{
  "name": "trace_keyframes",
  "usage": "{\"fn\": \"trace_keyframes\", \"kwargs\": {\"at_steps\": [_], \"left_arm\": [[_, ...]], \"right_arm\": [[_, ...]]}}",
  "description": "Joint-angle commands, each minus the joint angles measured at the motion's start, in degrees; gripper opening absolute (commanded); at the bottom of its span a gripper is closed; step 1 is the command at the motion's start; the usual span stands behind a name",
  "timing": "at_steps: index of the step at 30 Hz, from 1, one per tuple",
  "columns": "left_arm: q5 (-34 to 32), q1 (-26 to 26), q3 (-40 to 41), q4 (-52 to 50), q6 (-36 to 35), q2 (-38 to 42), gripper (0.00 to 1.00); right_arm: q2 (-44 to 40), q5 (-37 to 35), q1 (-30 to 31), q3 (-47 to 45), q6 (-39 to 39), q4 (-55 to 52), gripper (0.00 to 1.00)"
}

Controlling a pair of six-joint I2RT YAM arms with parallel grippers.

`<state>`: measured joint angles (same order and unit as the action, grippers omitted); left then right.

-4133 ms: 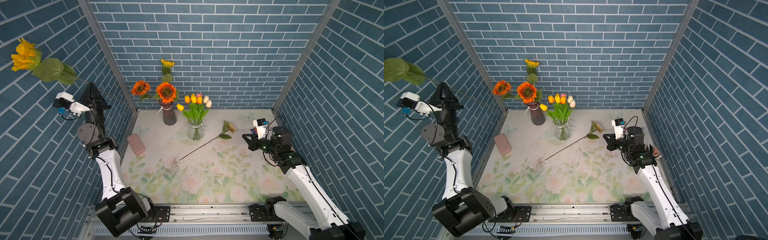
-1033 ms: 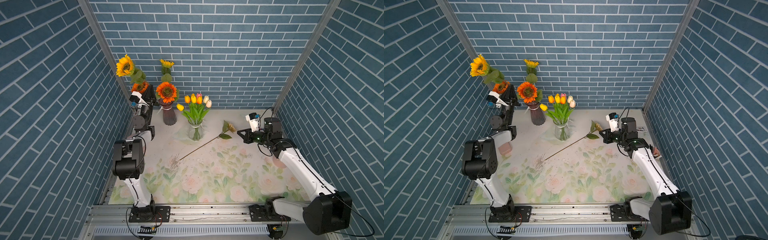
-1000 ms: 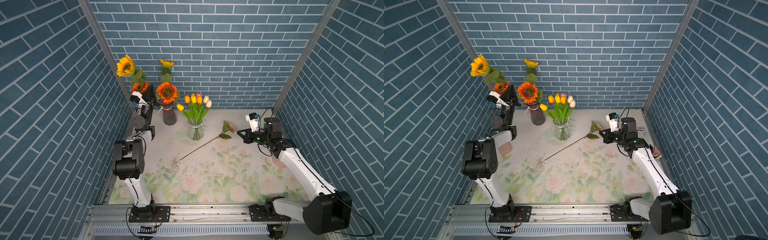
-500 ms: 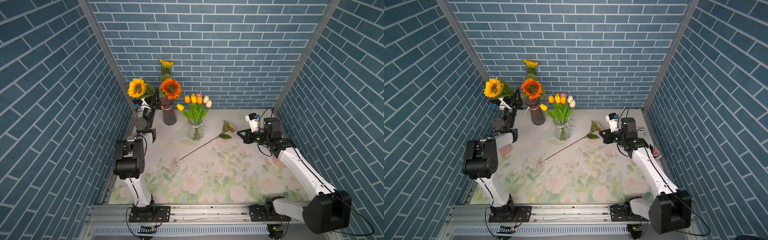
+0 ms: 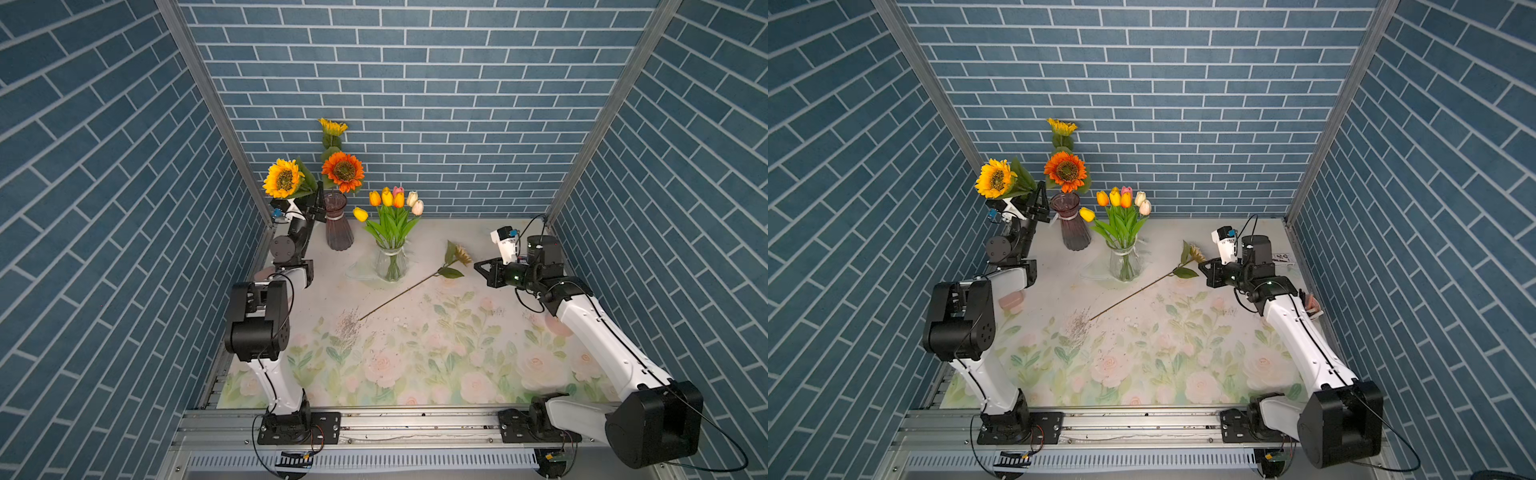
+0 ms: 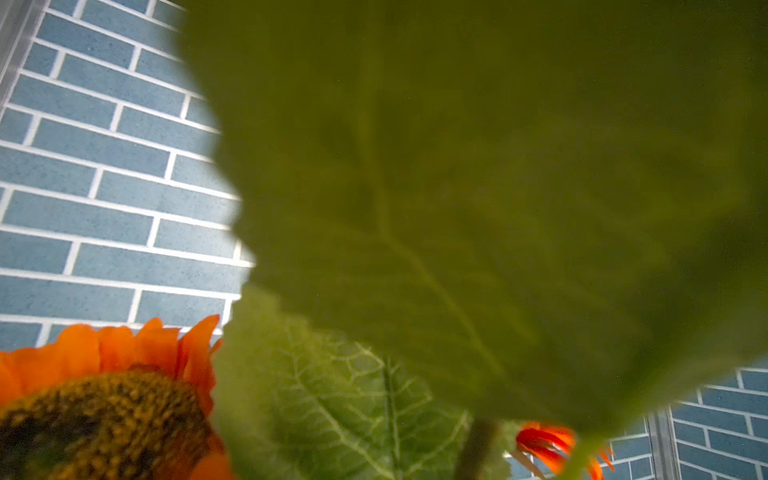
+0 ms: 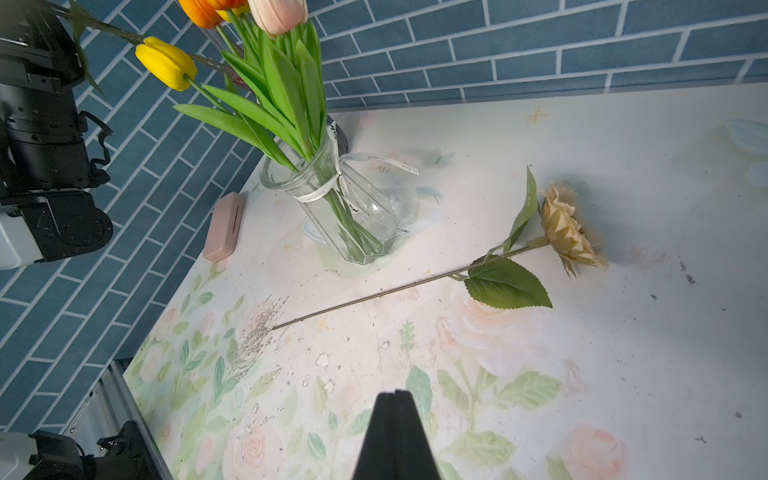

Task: Arrange the flowers in different vases according to their variety
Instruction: Insert the flower into the vase.

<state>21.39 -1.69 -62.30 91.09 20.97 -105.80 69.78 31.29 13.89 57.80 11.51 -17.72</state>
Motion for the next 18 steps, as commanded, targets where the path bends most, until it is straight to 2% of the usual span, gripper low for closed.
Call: {"fn": "trace_keyframes", "kwargs": {"at_steps": [1, 8, 18], "left_arm": [[1.55, 0.63, 0.27, -0.83, -0.92, 1.39, 0.39], [-0.06, 2.04, -0.78, -9.01, -7.23, 1.69, 0.39], [-1.37, 2.39, -2.60, -10.70, -6.71, -2.01, 0.38]], "right_arm": [[-1.39, 0.18, 0.00, 0.92, -2.10, -0.63, 0.00], [-1.04, 0.26, 0.00, 0.83, -2.10, -0.45, 0.00], [0.28, 0.26, 0.01, 1.08, -2.10, -0.21, 0.00]]}}
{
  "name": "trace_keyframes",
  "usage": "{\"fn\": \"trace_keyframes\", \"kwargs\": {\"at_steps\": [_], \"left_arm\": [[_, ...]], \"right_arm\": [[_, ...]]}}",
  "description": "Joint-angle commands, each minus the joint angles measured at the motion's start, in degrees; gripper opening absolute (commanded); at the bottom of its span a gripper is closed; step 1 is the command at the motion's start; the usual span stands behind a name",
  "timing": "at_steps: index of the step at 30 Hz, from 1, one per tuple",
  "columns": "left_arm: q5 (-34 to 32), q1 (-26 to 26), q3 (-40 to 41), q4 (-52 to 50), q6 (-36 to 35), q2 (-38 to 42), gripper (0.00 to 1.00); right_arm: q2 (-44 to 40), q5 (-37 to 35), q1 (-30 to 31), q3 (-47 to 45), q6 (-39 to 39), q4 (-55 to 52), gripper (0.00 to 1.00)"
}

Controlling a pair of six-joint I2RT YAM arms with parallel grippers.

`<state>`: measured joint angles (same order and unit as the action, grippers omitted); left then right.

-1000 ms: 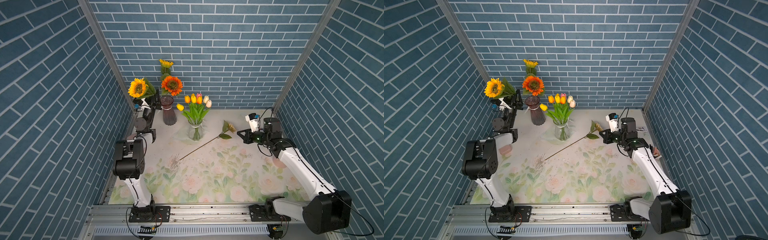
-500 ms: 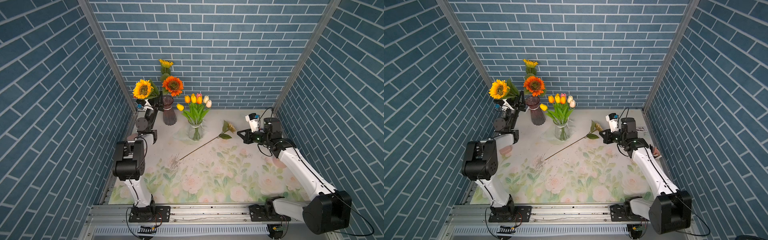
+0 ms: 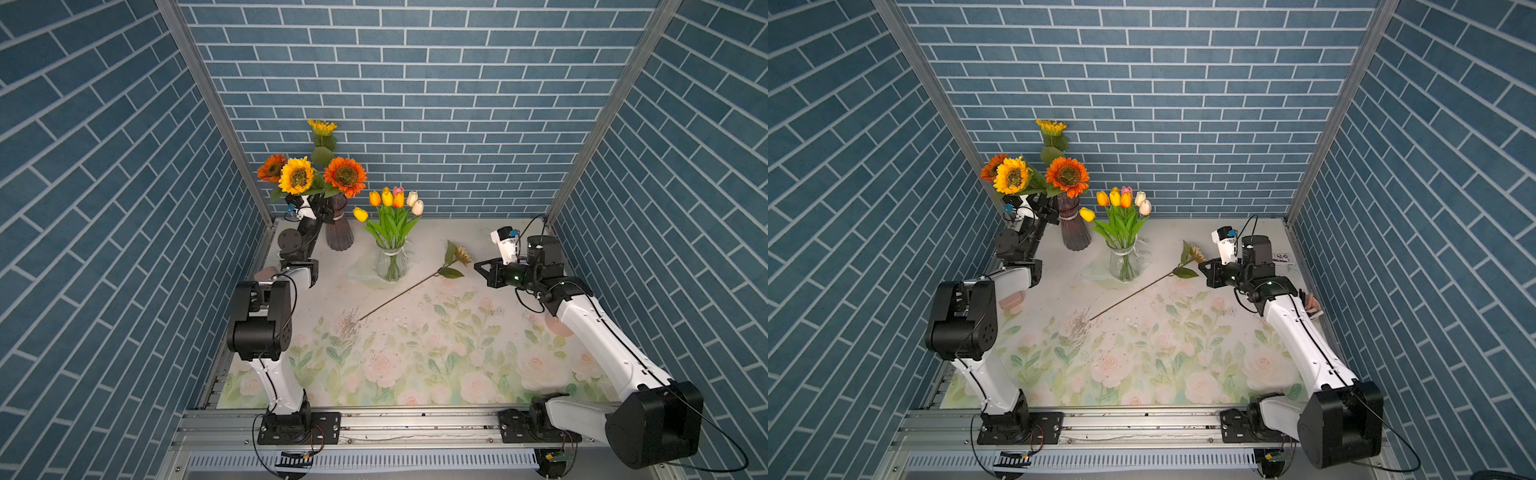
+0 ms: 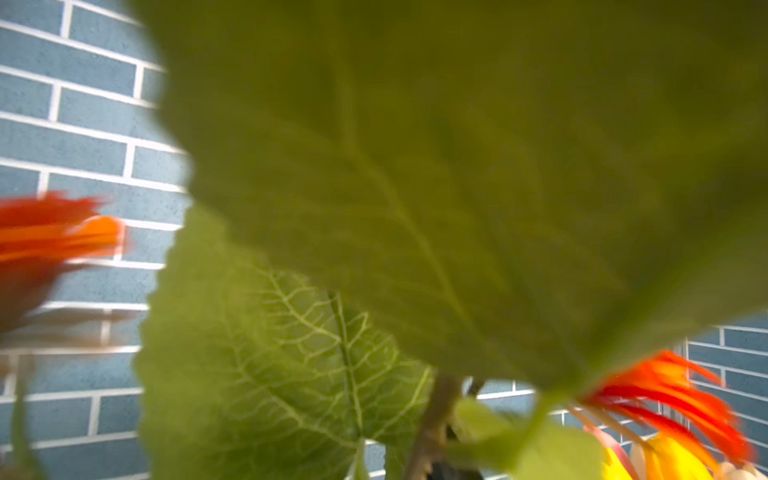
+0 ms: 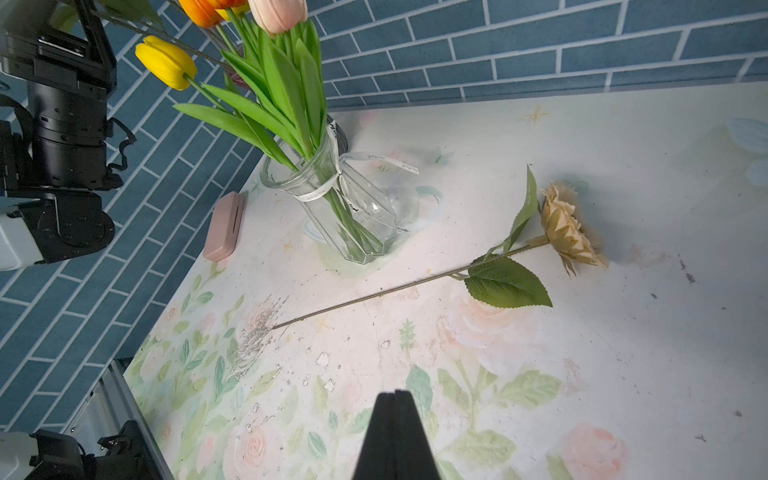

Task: Arrange the flowers in different vases according to their variety
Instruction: Insert the flower into the vase.

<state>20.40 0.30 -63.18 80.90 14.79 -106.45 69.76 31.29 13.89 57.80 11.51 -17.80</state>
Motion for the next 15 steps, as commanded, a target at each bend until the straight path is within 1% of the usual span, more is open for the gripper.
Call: {"fn": "trace_keyframes", "kwargs": {"at_steps": [1, 8, 15], "left_arm": [[-0.38, 0.45, -1.77, -0.53, -0.55, -1.58, 0.38], [-0.36, 1.07, -1.91, -1.53, -0.81, -2.83, 0.38], [-0.89, 1.89, -1.67, -2.46, -0.81, -6.22, 0.38]], "right_arm": [[0.44, 0.22, 0.05, 1.11, -2.10, -0.13, 0.00], [1.34, 0.26, 0.03, 0.94, -2.10, 0.14, 0.00], [1.45, 0.18, 0.05, 0.04, -2.10, 0.50, 0.00]]}}
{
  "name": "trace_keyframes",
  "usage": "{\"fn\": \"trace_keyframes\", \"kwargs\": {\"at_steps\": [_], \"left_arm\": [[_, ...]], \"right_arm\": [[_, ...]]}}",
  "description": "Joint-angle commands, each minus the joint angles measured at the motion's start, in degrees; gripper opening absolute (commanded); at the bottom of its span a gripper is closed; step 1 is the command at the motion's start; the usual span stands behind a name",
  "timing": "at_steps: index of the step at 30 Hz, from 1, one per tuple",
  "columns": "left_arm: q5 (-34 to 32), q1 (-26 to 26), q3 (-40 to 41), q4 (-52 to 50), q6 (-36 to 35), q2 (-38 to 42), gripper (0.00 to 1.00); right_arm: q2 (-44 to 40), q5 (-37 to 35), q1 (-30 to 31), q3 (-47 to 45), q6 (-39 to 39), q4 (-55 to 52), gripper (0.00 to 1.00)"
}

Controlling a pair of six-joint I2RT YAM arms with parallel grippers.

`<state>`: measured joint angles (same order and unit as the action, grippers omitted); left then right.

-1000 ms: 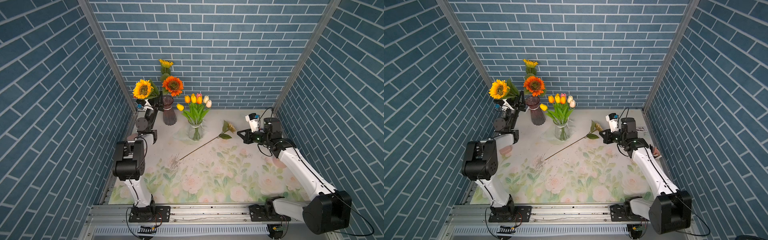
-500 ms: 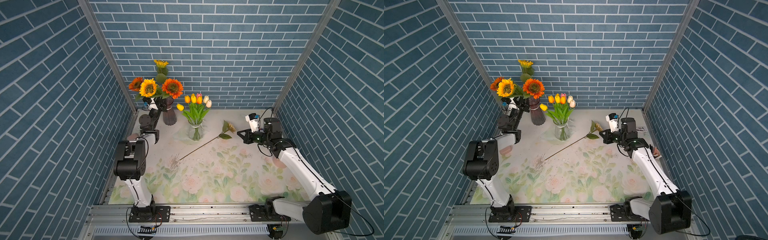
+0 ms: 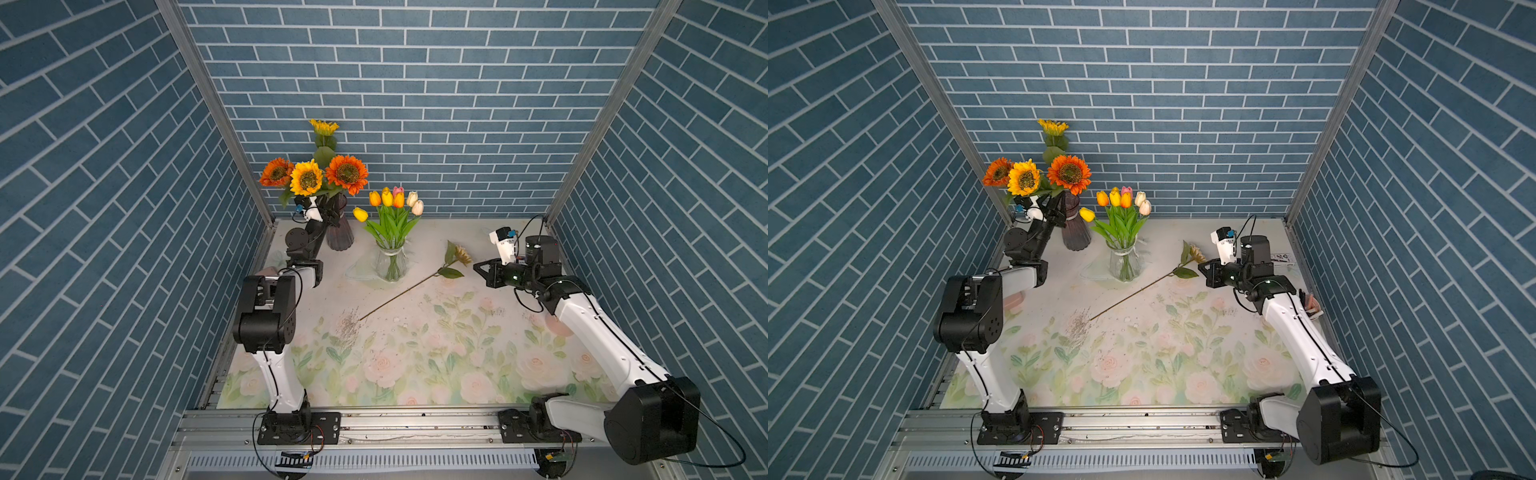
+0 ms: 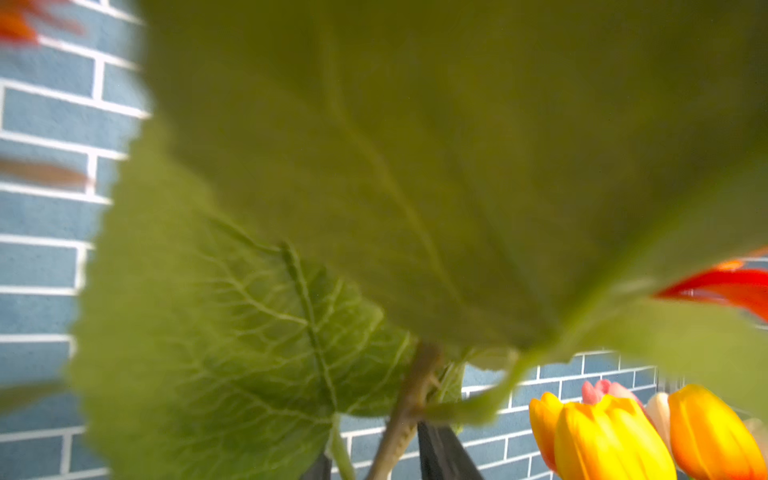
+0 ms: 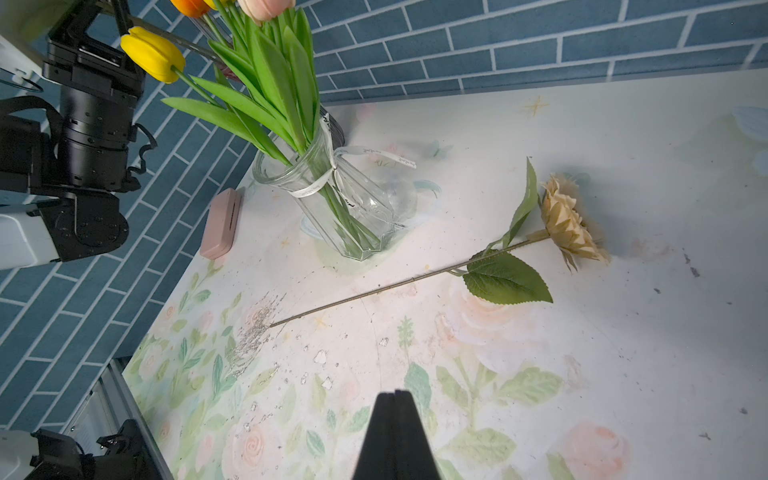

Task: Arrange the flowers in different vases according to their variety
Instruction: Insert the flower into the vase.

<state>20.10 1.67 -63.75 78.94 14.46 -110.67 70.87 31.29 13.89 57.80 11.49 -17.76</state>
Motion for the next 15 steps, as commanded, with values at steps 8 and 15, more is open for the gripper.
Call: {"fn": "trace_keyframes", "kwargs": {"at_steps": [8, 15], "left_arm": [[-1.29, 0.61, -1.27, -0.89, 0.47, -5.16, 0.38], [-1.36, 0.61, 0.65, -1.83, 0.75, -4.29, 0.38]], "right_arm": [[0.32, -0.17, 0.00, -0.05, -2.35, 0.18, 0.00], [0.13, -0.17, 0.13, -0.53, -2.08, 0.46, 0.00]]}}
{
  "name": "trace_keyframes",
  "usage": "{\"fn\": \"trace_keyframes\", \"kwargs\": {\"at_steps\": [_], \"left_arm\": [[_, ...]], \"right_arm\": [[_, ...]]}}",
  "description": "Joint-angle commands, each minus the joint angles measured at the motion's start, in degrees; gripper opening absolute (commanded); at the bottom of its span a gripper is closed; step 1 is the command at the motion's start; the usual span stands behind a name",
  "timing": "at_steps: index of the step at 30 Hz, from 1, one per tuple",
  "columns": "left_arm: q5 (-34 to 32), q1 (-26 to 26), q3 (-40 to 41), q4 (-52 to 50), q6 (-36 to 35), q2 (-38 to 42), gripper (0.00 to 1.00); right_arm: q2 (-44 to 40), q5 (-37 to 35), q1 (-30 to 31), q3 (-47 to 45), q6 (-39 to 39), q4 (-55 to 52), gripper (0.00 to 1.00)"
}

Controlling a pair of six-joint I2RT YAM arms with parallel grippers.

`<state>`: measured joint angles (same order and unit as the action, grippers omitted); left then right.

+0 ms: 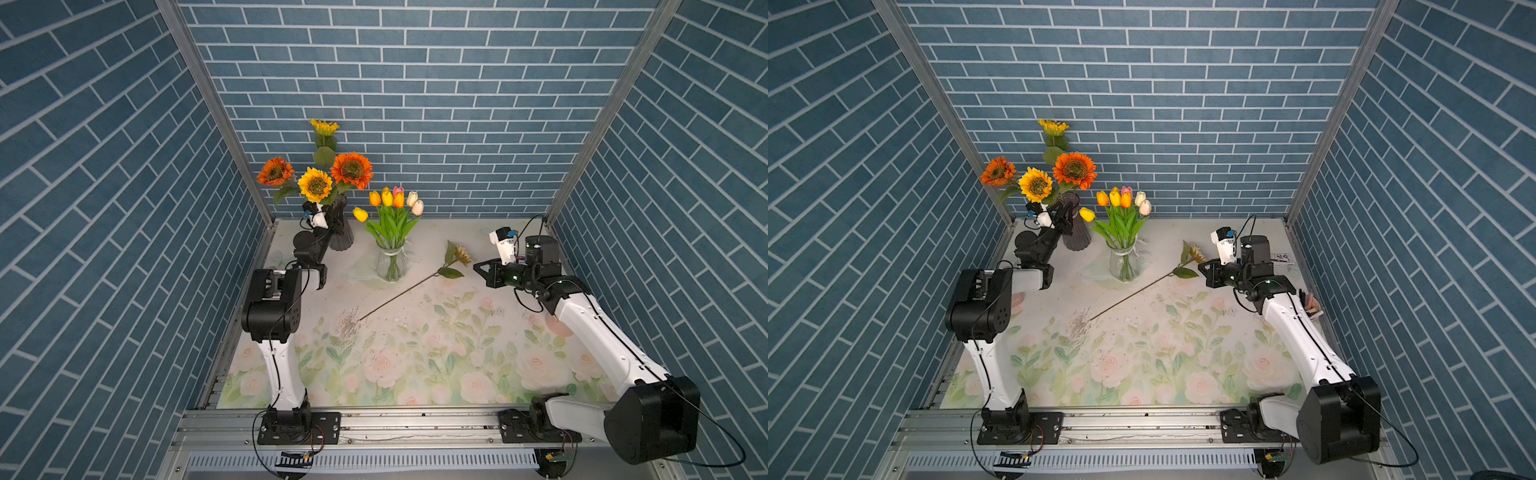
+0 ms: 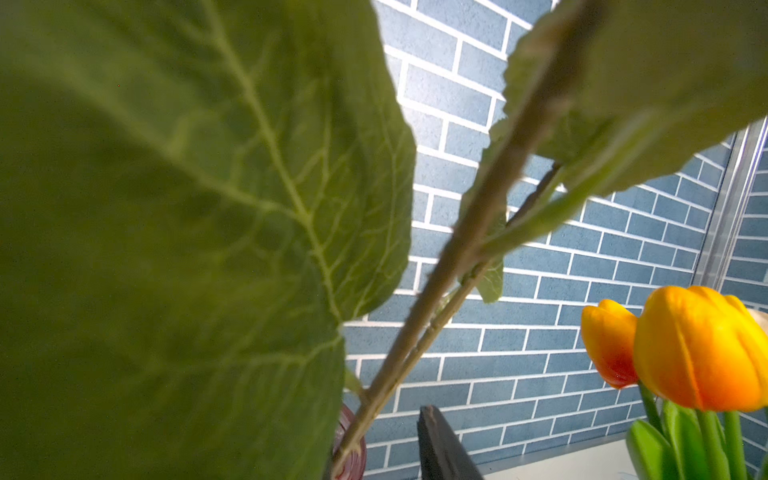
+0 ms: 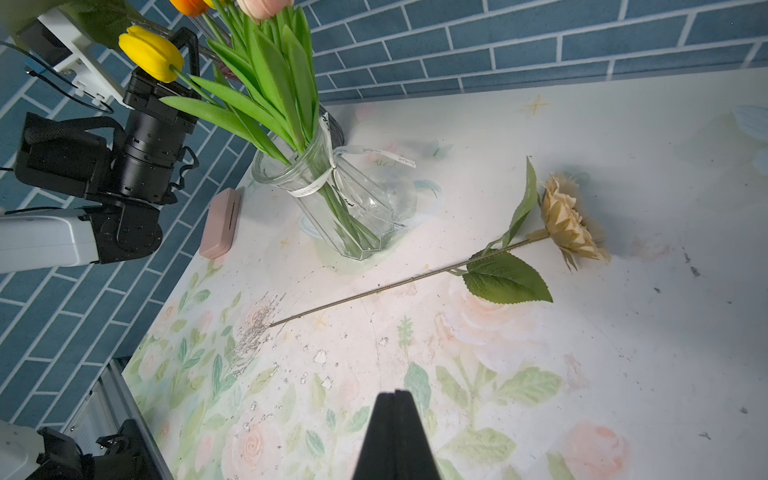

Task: Arrange the flowers in different vases according to their variety
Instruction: Insert the flower into the vase.

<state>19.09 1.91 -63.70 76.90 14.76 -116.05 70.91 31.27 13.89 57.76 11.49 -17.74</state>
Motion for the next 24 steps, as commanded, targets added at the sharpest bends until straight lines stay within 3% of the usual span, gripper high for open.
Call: {"fn": "trace_keyframes", "kwargs": {"at_steps": [1, 14, 24], "left_arm": [[-0.36, 0.46, 1.06, 0.05, 0.55, 1.32, 0.38], [0.37, 1.18, 6.89, -2.34, 3.42, 3.17, 0.38], [0.47, 1.24, 12.71, -10.50, 5.60, 9.16, 0.38]], "right_arm": [[-0.01, -0.20, 0.05, -0.61, -2.02, 0.54, 0.00], [-1.34, -0.18, 0.10, -1.16, -1.91, 0.45, 0.00], [-3.36, 0.04, 0.12, -2.28, -1.73, 0.50, 0.00]]}}
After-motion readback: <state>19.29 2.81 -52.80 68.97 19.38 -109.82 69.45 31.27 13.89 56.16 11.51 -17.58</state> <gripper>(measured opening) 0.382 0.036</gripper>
